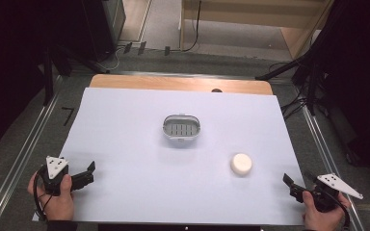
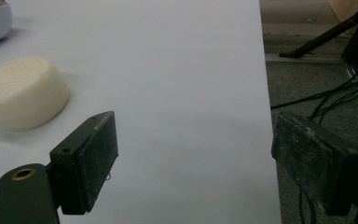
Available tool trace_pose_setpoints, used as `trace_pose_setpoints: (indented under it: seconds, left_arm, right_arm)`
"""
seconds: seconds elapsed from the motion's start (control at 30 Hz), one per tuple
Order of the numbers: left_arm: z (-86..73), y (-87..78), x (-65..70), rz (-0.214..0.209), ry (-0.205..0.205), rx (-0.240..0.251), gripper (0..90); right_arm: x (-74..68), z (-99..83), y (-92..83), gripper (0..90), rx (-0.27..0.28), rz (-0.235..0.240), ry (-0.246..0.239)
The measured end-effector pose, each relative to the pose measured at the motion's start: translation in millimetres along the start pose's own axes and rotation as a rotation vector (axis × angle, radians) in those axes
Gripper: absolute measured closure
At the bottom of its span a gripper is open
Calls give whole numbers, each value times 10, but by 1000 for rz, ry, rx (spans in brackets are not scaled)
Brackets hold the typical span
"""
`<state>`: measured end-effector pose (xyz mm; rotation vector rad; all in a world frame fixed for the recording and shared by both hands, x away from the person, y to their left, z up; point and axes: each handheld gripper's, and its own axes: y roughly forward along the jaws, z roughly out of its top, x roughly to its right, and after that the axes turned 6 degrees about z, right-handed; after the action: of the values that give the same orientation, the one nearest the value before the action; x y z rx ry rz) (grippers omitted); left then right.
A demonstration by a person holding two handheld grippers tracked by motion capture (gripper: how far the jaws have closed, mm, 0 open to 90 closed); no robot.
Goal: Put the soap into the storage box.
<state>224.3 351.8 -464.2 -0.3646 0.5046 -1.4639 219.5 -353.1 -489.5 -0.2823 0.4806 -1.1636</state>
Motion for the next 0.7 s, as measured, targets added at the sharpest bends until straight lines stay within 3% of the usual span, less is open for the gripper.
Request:
trace_pose_setpoints:
  seconds: [0.2, 0.3, 0.47, 0.5, 0.57, 0.6, 0.63, 0.7]
  left_arm:
    - [-1, -3, -5, -6, -2, 2, 0]
    - [-1, -3, -6, -7, -1, 3, 0]
    - [0, 0, -3, -6, 0, 2, 0]
    - [0, 1, -2, -7, 0, 2, 0]
    - [0, 2, -1, -8, -1, 0, 0]
    - [0, 2, -1, -8, -1, 0, 0]
    - [1, 1, -5, -9, -2, 0, 0]
    - [0, 0, -6, -11, -2, 0, 0]
  right_arm:
    - [-21, 7, -9, 206, 6, -23, -13]
    - [-9, 12, -17, 396, 15, -32, 5]
    - [-30, 64, -14, 403, 35, -29, -14]
    - [-37, 74, -19, 399, 30, -46, -15]
    - [-54, 119, -57, 389, 34, -125, -5]
    - [-54, 119, -57, 389, 34, -125, -5]
    - [-101, 130, -84, 267, 26, -109, 33]
    - [-119, 130, -82, 240, 13, -110, 22]
